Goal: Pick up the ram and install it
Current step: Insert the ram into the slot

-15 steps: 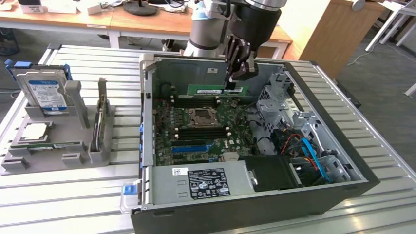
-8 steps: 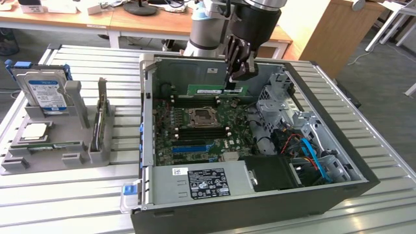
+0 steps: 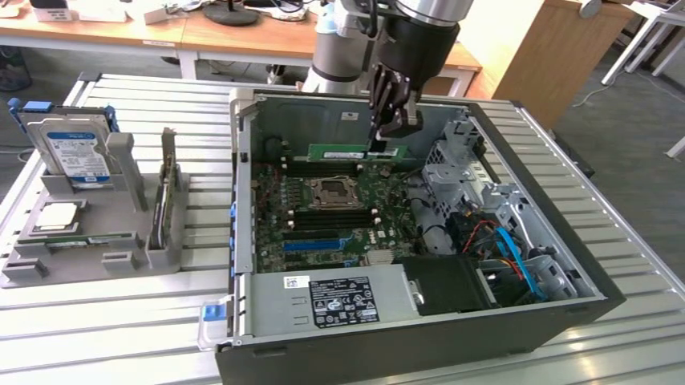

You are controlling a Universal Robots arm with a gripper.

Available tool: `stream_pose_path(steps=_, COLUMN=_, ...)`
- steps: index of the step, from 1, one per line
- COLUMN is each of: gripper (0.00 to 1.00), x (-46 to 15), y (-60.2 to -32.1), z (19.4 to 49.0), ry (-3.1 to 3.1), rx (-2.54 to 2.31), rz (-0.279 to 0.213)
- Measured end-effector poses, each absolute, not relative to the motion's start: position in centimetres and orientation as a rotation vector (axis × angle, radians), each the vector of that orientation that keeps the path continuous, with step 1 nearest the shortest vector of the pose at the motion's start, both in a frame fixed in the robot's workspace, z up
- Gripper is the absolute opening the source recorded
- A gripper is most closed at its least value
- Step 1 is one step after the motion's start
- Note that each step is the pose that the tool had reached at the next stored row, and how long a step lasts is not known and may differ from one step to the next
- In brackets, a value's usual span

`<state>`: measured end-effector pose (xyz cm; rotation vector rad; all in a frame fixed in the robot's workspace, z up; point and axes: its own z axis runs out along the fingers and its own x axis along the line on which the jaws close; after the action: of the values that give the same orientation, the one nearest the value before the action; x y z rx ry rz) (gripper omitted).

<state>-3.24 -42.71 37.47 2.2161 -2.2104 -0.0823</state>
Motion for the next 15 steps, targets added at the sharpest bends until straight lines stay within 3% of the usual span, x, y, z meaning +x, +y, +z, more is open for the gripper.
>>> stream_pose_path(steps=15, gripper=0.12, x=-3.2, y=-42.7, z=35.7, ry=-2.21, rx=2.216, rz=-0.082)
